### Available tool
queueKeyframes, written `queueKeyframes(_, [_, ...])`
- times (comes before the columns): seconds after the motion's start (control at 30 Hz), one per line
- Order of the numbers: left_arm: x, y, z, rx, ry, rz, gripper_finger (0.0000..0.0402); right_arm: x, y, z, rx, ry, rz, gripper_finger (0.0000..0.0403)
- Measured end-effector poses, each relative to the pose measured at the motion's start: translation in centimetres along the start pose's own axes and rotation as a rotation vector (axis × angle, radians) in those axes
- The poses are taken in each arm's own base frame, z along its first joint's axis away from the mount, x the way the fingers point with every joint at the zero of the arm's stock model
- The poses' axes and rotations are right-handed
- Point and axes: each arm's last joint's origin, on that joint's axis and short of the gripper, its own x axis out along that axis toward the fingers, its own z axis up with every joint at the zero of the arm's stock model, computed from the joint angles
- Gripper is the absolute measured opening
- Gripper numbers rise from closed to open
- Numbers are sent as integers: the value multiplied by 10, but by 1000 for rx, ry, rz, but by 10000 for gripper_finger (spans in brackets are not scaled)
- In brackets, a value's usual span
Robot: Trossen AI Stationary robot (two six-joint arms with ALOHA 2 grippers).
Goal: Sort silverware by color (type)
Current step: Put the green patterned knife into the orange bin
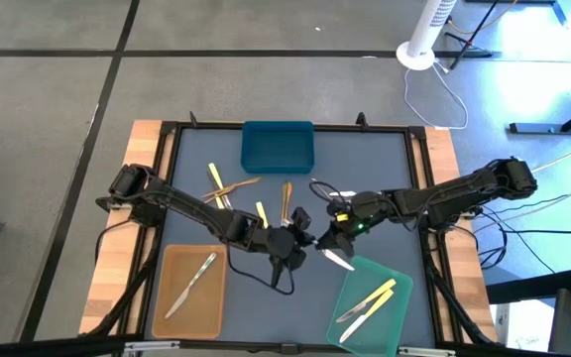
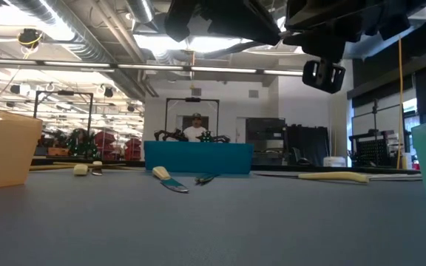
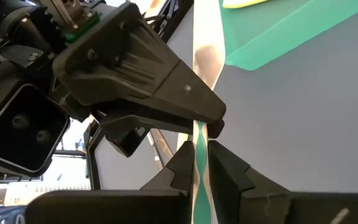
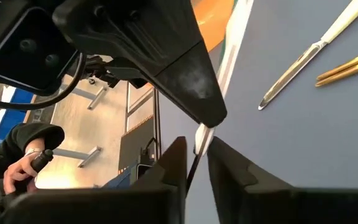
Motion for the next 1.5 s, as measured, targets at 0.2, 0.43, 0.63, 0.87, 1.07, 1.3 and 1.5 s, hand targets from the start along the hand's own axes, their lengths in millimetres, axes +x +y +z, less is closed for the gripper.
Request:
queueKeyframes(0.2, [1, 2, -2, -2, 6, -1, 25, 0, -2, -1, 7, -1, -15, 7])
queueKeyframes(0.43, [1, 3, -2, -9, 4, 3, 50, 0, -2, -1, -2, 0, -18, 3])
queueKeyframes(0.63, [2, 4, -3, -20, 10, 15, 90, 0, 0, 0, -7, -3, -9, 2])
queueKeyframes(0.87, [2, 5, -4, -47, 36, 46, 116, 0, -1, 0, -7, -13, -24, 1])
queueKeyframes(1.07, [-2, 0, 1, -28, 57, 79, 116, 0, -1, 0, -7, -12, -27, 1])
queueKeyframes(1.3, [-6, -4, 5, -17, 98, 136, 115, 0, -2, 0, -14, -30, -45, 0])
queueKeyframes(1.5, [-8, -6, 6, -13, 116, 158, 115, 0, -2, 1, -27, -50, -58, 0])
